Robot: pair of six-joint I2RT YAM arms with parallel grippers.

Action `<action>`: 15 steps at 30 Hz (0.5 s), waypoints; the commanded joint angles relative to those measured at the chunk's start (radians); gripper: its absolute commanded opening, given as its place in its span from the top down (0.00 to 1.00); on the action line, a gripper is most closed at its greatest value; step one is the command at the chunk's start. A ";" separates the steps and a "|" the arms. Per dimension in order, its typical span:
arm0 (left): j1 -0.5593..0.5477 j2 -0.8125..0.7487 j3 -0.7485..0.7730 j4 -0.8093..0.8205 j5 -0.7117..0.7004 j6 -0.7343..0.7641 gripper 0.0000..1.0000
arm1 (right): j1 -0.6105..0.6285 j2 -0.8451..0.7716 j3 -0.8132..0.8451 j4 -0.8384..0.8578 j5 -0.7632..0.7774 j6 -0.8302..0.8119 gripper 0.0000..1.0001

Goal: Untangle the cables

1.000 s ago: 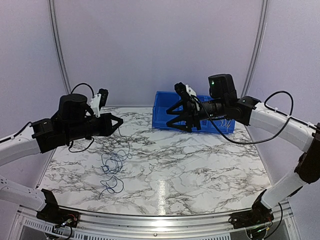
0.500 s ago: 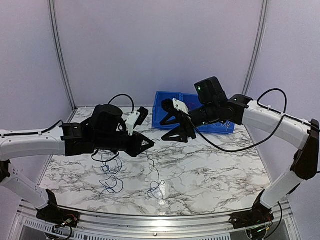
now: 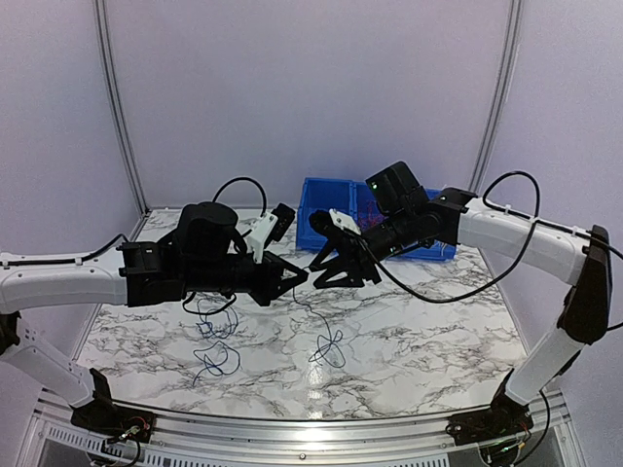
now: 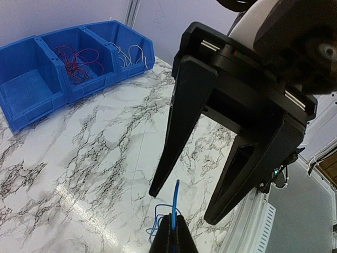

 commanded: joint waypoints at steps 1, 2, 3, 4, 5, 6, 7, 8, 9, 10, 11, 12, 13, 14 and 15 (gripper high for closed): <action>-0.007 -0.012 -0.008 0.046 0.020 0.016 1.00 | 0.006 0.000 0.039 -0.017 -0.055 0.006 0.66; -0.007 -0.010 -0.007 0.045 0.022 0.015 1.00 | 0.007 -0.001 0.038 -0.014 -0.055 0.010 0.71; -0.007 -0.008 -0.006 0.046 0.023 0.015 1.00 | 0.007 -0.003 0.037 -0.011 -0.056 0.014 0.76; -0.007 -0.004 -0.005 0.046 0.022 0.017 1.00 | 0.006 -0.005 0.035 -0.006 -0.056 0.019 0.80; -0.008 -0.002 -0.004 0.045 0.023 0.018 1.00 | 0.006 -0.005 0.033 -0.001 -0.054 0.023 0.83; -0.008 0.001 -0.003 0.045 0.024 0.019 1.00 | 0.006 -0.006 0.030 0.005 -0.052 0.028 0.84; -0.008 0.004 -0.002 0.045 0.025 0.020 1.00 | 0.007 -0.006 0.028 0.009 -0.050 0.034 0.85; -0.008 0.006 -0.002 0.045 0.025 0.021 1.00 | 0.007 -0.007 0.028 0.013 -0.047 0.038 0.87; -0.008 0.008 -0.002 0.046 0.026 0.021 1.00 | 0.007 -0.007 0.028 0.016 -0.042 0.041 0.91; -0.008 0.009 -0.002 0.046 0.024 0.022 0.99 | 0.007 -0.007 0.028 0.021 -0.036 0.045 0.98; -0.008 0.012 -0.002 0.045 0.023 0.024 0.96 | 0.006 -0.007 0.029 0.024 -0.027 0.049 1.00; -0.008 0.014 -0.004 0.045 0.020 0.026 0.90 | 0.005 -0.009 0.028 0.028 -0.019 0.050 1.00; -0.008 0.017 -0.008 0.047 0.012 0.028 0.85 | 0.006 -0.014 0.028 0.031 -0.015 0.049 1.00; -0.008 0.020 -0.014 0.053 0.003 0.030 0.81 | 0.004 -0.022 0.026 0.035 -0.013 0.052 1.00; -0.008 0.026 -0.024 0.068 -0.006 0.031 0.77 | 0.004 -0.031 0.024 0.040 -0.013 0.055 1.00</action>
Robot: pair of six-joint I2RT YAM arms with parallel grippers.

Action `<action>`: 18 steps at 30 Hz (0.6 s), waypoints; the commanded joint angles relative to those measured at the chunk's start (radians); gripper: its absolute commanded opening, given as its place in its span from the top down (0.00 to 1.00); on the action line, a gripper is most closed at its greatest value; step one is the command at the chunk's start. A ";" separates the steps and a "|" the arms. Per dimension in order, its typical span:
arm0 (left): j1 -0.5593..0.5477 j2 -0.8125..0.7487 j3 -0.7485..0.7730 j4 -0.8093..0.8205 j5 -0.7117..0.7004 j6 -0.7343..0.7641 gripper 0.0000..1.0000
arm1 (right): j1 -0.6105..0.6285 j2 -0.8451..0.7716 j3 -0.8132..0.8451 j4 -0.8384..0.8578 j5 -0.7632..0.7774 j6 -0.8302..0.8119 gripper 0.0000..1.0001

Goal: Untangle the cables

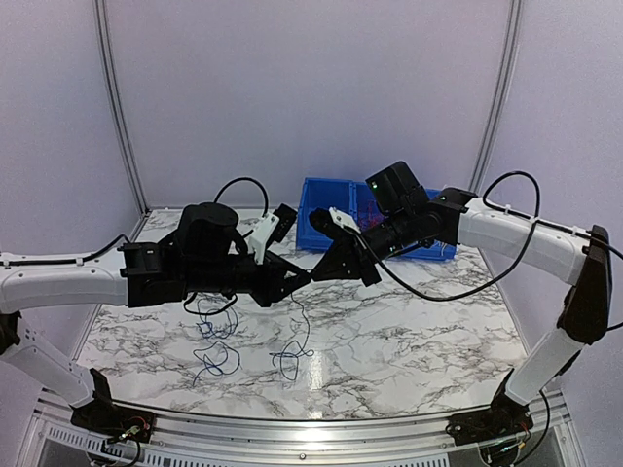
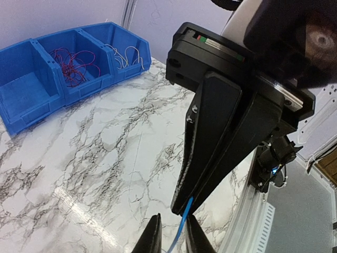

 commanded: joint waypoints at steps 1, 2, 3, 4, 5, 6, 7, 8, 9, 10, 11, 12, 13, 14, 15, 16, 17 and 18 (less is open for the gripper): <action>-0.004 0.028 -0.039 0.077 -0.027 0.021 0.76 | 0.004 -0.044 0.021 0.046 0.005 0.026 1.00; -0.004 0.035 -0.057 0.107 -0.033 0.023 0.74 | 0.002 -0.054 0.018 0.053 0.005 0.030 1.00; -0.004 0.047 -0.076 0.139 -0.035 0.026 0.72 | 0.002 -0.064 0.013 0.063 0.006 0.036 1.00; -0.004 0.062 -0.089 0.162 -0.033 0.029 0.69 | 0.000 -0.075 0.006 0.072 0.007 0.043 1.00; -0.005 0.083 -0.092 0.170 -0.032 0.035 0.66 | 0.001 -0.081 -0.002 0.081 0.010 0.049 1.00; -0.008 0.107 -0.091 0.171 -0.031 0.046 0.64 | 0.000 -0.087 -0.009 0.083 0.015 0.052 1.00; -0.013 0.131 -0.094 0.171 -0.033 0.056 0.62 | 0.000 -0.091 -0.016 0.082 0.022 0.050 1.00; -0.026 0.144 -0.099 0.173 -0.046 0.064 0.61 | -0.001 -0.092 -0.021 0.076 0.030 0.045 1.00; -0.038 0.154 -0.108 0.177 -0.075 0.069 0.60 | -0.003 -0.095 -0.027 0.071 0.037 0.037 1.00; -0.050 0.162 -0.118 0.184 -0.096 0.075 0.59 | -0.007 -0.100 -0.038 0.071 0.046 0.033 1.00; -0.061 0.165 -0.132 0.192 -0.104 0.075 0.58 | -0.010 -0.105 -0.050 0.075 0.051 0.030 1.00; -0.069 0.168 -0.155 0.204 -0.134 0.071 0.56 | -0.015 -0.115 -0.071 0.082 0.056 0.028 1.00; -0.076 0.170 -0.173 0.216 -0.148 0.062 0.55 | -0.020 -0.123 -0.087 0.094 0.060 0.027 1.00; -0.082 0.173 -0.192 0.227 -0.158 0.051 0.55 | -0.026 -0.132 -0.103 0.105 0.060 0.027 1.00; -0.086 0.175 -0.209 0.242 -0.165 0.040 0.54 | -0.031 -0.139 -0.119 0.116 0.060 0.029 1.00; -0.089 0.182 -0.225 0.256 -0.174 0.026 0.54 | -0.041 -0.145 -0.134 0.132 0.058 0.031 1.00; -0.091 0.191 -0.237 0.269 -0.190 0.003 0.53 | -0.048 -0.151 -0.149 0.142 0.053 0.034 1.00; -0.092 0.203 -0.242 0.273 -0.212 -0.025 0.53 | -0.054 -0.156 -0.162 0.152 0.048 0.035 1.00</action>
